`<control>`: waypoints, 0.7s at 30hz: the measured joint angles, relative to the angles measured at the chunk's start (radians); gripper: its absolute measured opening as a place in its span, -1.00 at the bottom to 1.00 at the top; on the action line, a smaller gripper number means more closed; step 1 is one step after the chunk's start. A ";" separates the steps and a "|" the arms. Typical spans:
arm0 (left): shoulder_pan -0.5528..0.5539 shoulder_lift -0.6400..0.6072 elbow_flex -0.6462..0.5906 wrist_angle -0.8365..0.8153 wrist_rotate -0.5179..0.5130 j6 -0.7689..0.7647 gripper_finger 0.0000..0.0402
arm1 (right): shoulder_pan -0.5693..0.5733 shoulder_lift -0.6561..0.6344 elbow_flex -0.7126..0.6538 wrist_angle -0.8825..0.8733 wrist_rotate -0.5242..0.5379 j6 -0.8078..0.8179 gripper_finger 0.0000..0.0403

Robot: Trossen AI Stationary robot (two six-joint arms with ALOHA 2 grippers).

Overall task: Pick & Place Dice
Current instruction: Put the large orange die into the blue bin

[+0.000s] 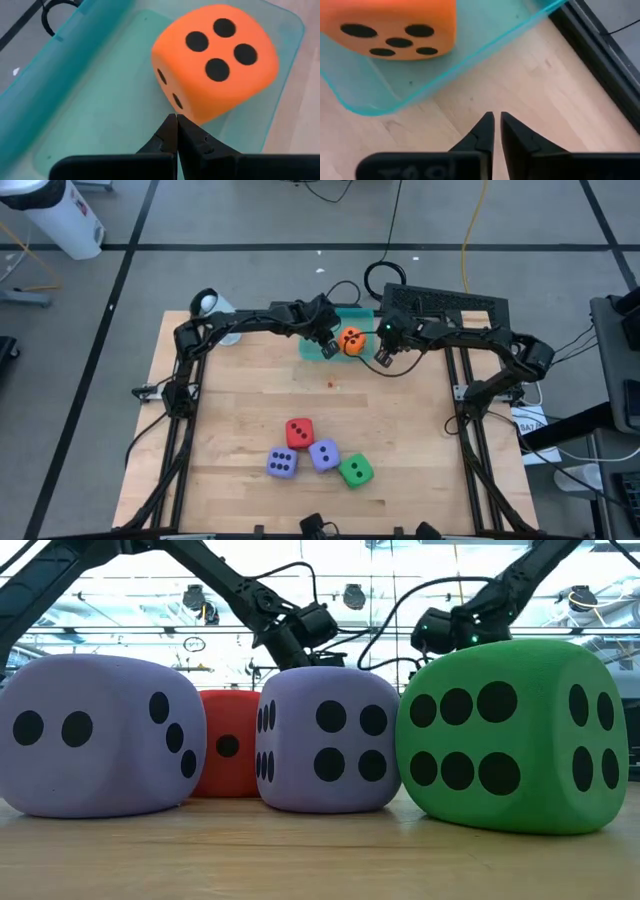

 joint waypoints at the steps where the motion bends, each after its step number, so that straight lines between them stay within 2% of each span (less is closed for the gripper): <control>1: 0.000 0.000 0.000 -0.004 -0.002 0.004 -0.99 | -0.003 0.000 -0.010 0.008 0.004 0.008 -0.89; 5: 0.000 0.011 0.000 -0.007 -0.026 0.006 -0.99 | -0.016 0.000 -0.051 0.057 0.000 0.024 -0.96; 13: -0.020 0.011 0.000 0.061 0.062 0.051 -0.99 | -0.014 0.000 -0.121 0.217 -0.051 -0.013 -0.98; 21: -0.037 0.011 0.000 0.083 0.089 0.057 -0.99 | -0.012 0.000 -0.144 0.278 -0.054 -0.036 -1.00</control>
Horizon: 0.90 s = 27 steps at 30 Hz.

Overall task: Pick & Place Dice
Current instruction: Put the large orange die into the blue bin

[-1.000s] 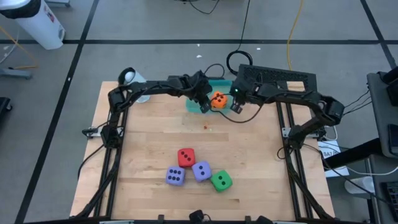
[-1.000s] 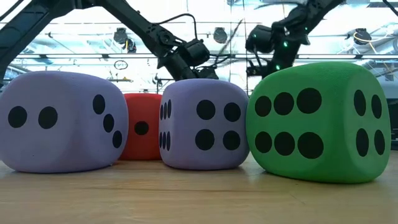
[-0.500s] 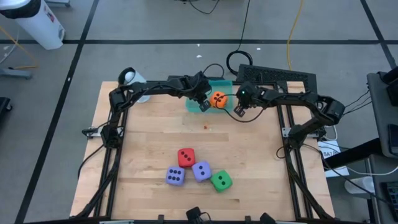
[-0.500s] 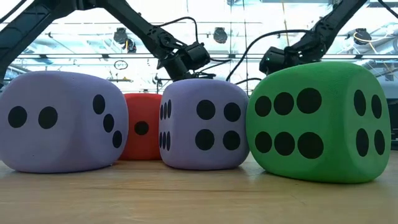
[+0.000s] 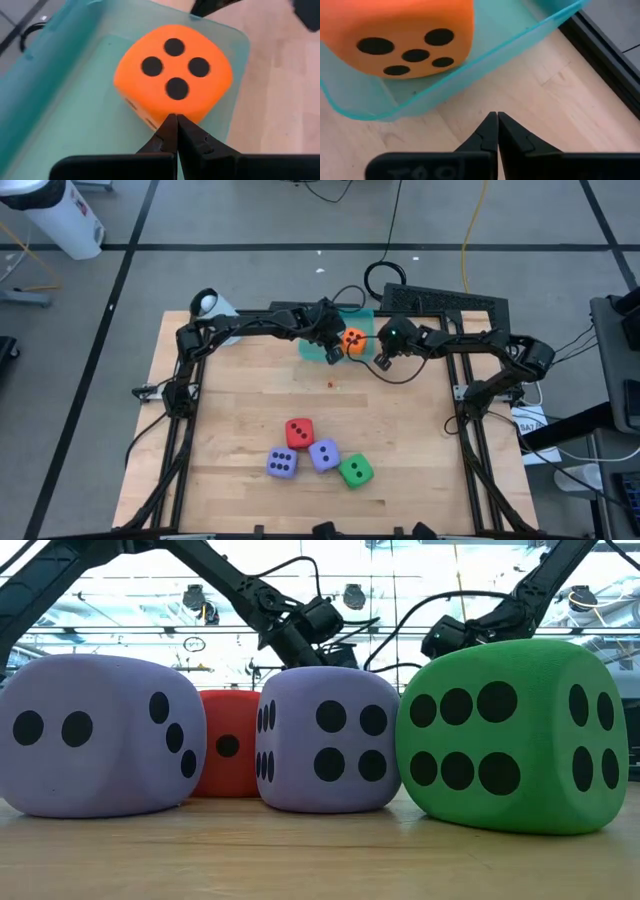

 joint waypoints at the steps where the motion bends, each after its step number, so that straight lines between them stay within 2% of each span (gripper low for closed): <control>1: 0.000 0.000 0.000 0.003 0.011 0.000 -0.99 | 0.000 0.000 0.000 0.002 -0.013 -0.002 -1.00; 4: -0.003 0.000 0.000 0.012 0.029 0.015 -0.99 | 0.000 0.000 0.000 0.018 -0.053 -0.004 -1.00; 12: -0.014 0.000 0.000 0.075 0.076 0.046 -0.98 | 0.001 0.000 0.000 0.017 -0.049 0.000 -1.00; 15: -0.012 -0.024 0.000 0.037 0.030 0.041 -0.99 | 0.001 0.000 0.000 0.009 -0.047 0.000 -1.00; 19: 0.012 -0.048 0.003 0.011 -0.084 -0.022 -0.99 | 0.000 0.000 0.000 0.007 -0.047 0.000 -1.00; 24: 0.044 -0.008 0.001 -0.009 -0.101 -0.089 -0.99 | 0.001 0.001 0.000 0.017 -0.051 -0.027 -1.00; 27: 0.048 0.021 0.000 -0.013 -0.076 -0.105 -0.99 | 0.000 0.001 0.000 0.042 -0.089 -0.030 -1.00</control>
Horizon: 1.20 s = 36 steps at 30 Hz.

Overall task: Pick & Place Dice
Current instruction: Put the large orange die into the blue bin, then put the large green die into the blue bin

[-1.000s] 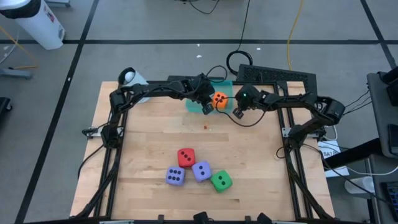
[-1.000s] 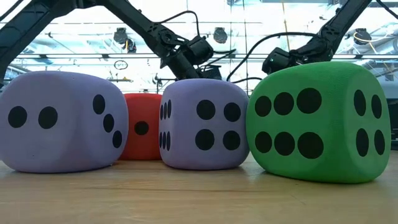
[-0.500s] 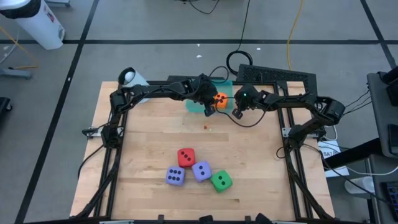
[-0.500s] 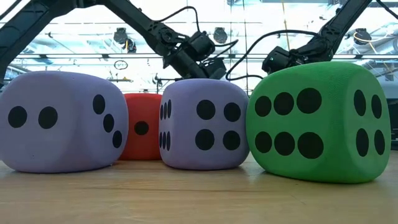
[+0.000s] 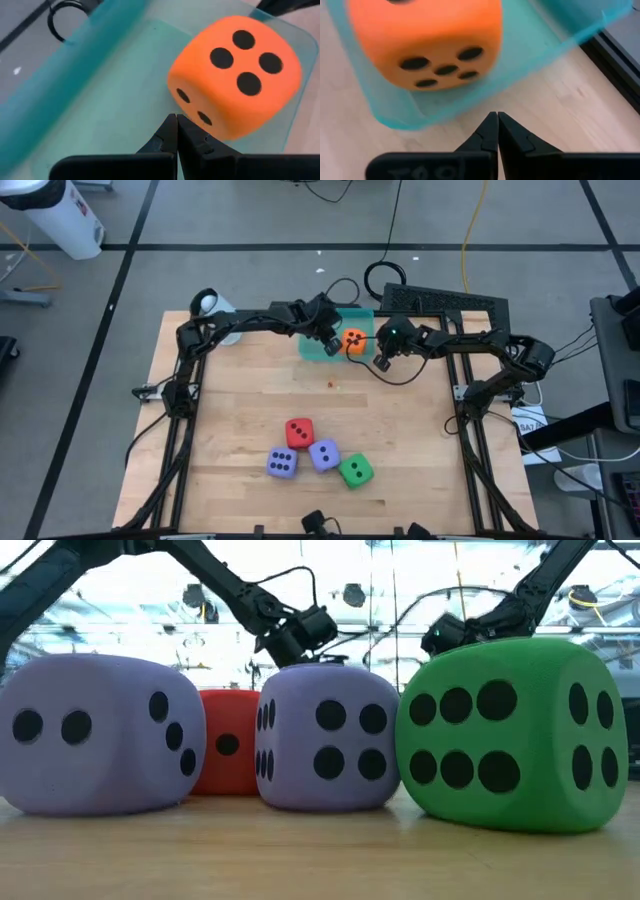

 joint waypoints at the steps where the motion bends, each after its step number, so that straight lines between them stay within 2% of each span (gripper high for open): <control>1: 0.000 0.006 0.000 -0.005 0.011 0.001 -0.99 | 0.001 0.000 0.000 0.013 -0.018 -0.002 -1.00; 4: -0.010 0.006 0.000 0.011 0.053 0.003 -0.99 | 0.009 0.000 0.000 0.041 -0.065 -0.009 -1.00; 7: -0.023 0.001 0.002 0.018 0.117 0.009 -1.00 | 0.027 0.013 0.000 0.063 -0.065 -0.018 -1.00; 12: -0.042 0.004 0.009 0.009 0.147 0.023 -1.00 | 0.048 0.030 0.000 0.078 -0.066 -0.016 -1.00; 21: -0.014 0.004 0.021 -0.053 0.125 -0.027 -1.00 | 0.053 0.042 0.000 0.077 -0.060 0.032 -1.00; 26: 0.002 -0.006 0.021 -0.124 0.126 0.017 -0.99 | 0.053 0.042 0.000 0.061 -0.060 0.038 -1.00; 31: 0.004 -0.095 0.021 -0.165 0.132 0.109 -1.00 | 0.053 0.034 0.000 0.013 -0.058 0.044 -1.00; 36: 0.018 -0.307 -0.044 -0.228 0.229 0.248 -1.00 | 0.053 -0.035 0.000 -0.071 -0.082 0.061 -1.00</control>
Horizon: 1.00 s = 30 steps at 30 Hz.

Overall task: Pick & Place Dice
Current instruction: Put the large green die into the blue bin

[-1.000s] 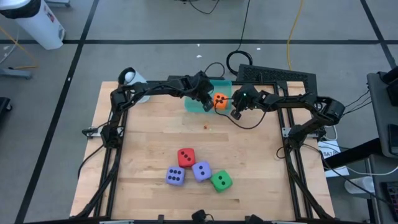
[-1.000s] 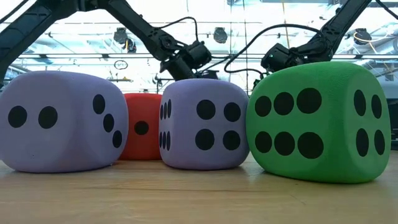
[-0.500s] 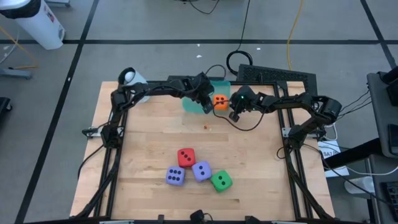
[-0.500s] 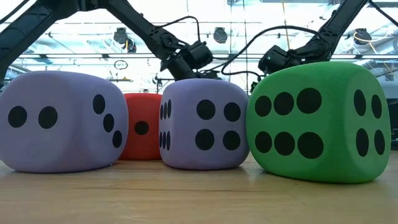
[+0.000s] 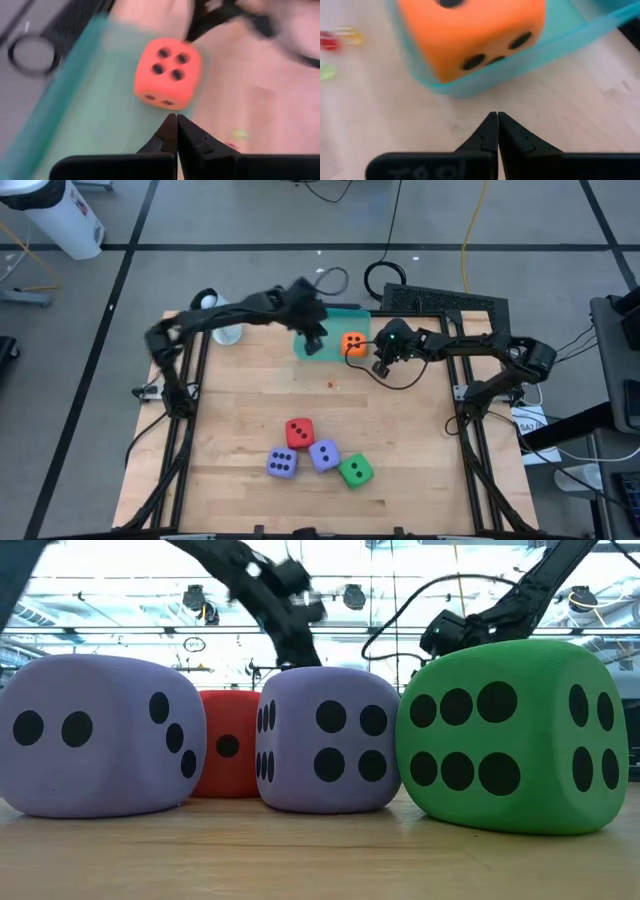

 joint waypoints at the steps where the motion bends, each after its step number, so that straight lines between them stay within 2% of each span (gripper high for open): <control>1: 0.009 -0.060 -0.037 0.008 0.037 0.024 -1.00 | 0.002 -0.021 0.000 -0.013 -0.027 -0.009 -1.00; 5: 0.069 -0.316 -0.248 0.117 0.189 0.050 -1.00 | 0.020 -0.112 0.000 -0.025 -0.140 -0.032 -1.00; 7: 0.105 -0.450 -0.377 0.192 0.242 0.017 -1.00 | 0.038 -0.158 0.000 -0.020 -0.149 -0.034 -1.00; 12: 0.151 -0.751 -0.704 0.318 0.261 -0.039 -1.00 | 0.087 -0.263 0.000 -0.018 -0.155 -0.024 -1.00; 16: 0.137 -0.944 -0.893 0.352 0.257 -0.069 -1.00 | 0.115 -0.319 0.000 0.017 -0.167 0.008 -1.00; 20: 0.122 -1.048 -1.019 0.507 0.238 -0.181 -1.00 | 0.175 -0.352 0.008 0.031 -0.152 -0.009 -1.00; 22: 0.122 -1.073 -1.052 0.564 0.237 -0.207 -0.99 | 0.215 -0.352 0.045 0.001 -0.085 0.026 -1.00; 26: 0.122 -1.085 -1.088 0.558 0.237 -0.209 -0.97 | 0.329 -0.344 0.164 -0.193 0.081 0.019 -0.91; 30: 0.121 -1.083 -1.102 0.476 0.234 -0.203 -0.97 | 0.447 -0.309 0.299 -0.406 0.153 0.073 -0.68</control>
